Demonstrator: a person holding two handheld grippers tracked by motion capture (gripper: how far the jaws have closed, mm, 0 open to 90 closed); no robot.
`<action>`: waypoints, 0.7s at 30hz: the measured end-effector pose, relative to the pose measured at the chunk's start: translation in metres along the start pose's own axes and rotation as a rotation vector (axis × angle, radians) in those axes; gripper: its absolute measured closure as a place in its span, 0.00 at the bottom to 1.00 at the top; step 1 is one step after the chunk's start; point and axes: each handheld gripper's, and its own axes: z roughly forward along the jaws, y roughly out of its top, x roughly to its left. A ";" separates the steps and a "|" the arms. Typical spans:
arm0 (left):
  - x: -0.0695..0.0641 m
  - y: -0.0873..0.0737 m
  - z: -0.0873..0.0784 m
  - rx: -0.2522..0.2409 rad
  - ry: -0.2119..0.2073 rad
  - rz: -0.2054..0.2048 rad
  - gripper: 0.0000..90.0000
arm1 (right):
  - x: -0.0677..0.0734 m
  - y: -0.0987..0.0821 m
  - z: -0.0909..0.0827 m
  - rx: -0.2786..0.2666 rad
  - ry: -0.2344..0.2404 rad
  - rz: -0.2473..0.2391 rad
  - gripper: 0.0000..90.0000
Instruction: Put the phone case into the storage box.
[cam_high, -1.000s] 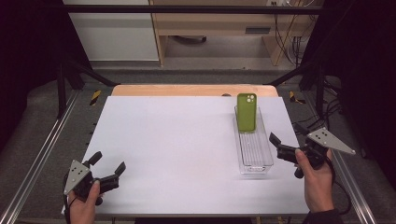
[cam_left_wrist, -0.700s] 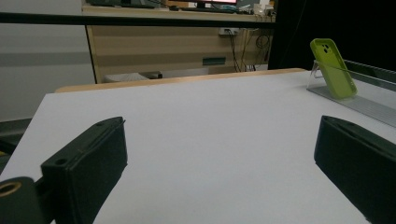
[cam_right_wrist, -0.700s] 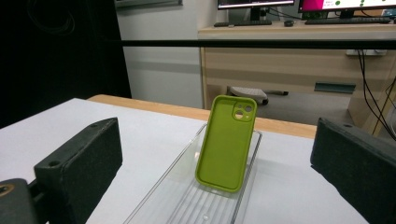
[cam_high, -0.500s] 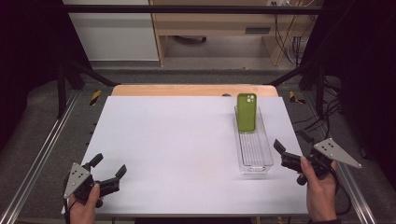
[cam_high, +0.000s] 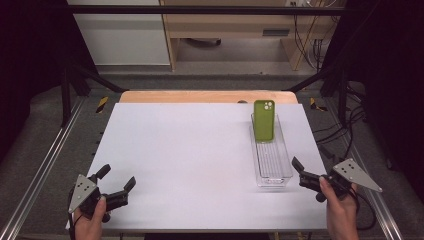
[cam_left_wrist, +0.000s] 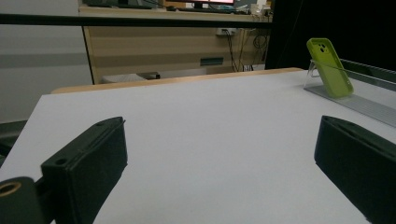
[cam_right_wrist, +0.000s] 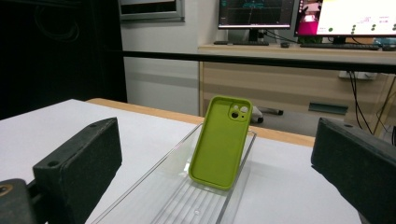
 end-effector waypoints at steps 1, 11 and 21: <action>0.000 0.000 0.000 -0.001 0.000 0.001 0.02 | 0.001 -0.002 0.000 -0.003 0.006 -0.004 0.02; 0.001 0.001 -0.003 -0.017 -0.006 0.000 0.02 | 0.005 -0.010 -0.002 -0.015 0.035 -0.026 0.03; 0.002 0.001 -0.007 -0.030 -0.012 -0.005 0.02 | 0.011 -0.020 0.001 -0.014 0.056 -0.017 0.03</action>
